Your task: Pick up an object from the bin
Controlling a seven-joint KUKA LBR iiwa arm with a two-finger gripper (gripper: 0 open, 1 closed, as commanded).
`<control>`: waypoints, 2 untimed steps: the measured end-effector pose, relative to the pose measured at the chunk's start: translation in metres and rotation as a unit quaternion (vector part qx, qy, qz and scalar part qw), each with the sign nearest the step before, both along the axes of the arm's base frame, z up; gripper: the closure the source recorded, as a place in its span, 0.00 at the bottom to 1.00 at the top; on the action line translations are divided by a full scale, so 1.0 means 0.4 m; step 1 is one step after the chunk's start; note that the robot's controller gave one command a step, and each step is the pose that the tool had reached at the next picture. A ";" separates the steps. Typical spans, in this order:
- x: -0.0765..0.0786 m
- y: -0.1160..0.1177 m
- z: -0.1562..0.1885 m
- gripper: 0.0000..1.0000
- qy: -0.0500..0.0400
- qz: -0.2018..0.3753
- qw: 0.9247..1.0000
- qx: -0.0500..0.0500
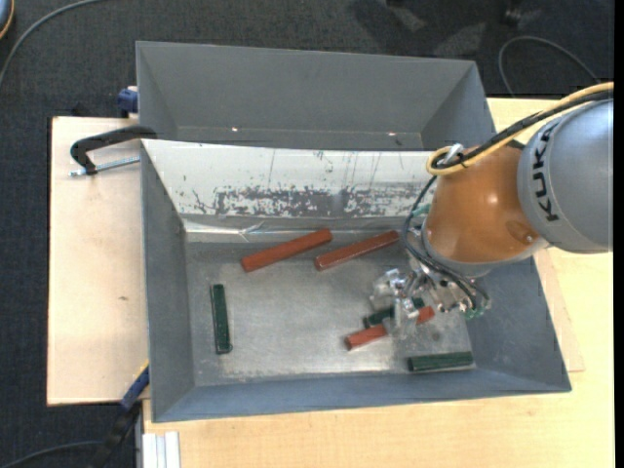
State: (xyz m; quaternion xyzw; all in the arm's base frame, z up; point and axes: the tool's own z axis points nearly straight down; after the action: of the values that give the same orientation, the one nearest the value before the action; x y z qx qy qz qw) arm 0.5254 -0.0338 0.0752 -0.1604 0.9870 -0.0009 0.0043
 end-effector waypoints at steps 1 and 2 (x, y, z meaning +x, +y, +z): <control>-0.012 -0.013 0.365 1.00 -0.003 -0.019 1.000 0.000; -0.016 -0.013 0.353 0.00 0.002 -0.019 1.000 0.001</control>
Offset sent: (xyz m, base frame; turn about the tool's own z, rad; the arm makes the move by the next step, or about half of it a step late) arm -0.0077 -0.0057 0.1401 0.0361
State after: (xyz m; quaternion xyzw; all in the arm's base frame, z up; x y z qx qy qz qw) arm 0.5191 -0.0389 0.2163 -0.1419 0.9899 0.0001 0.0028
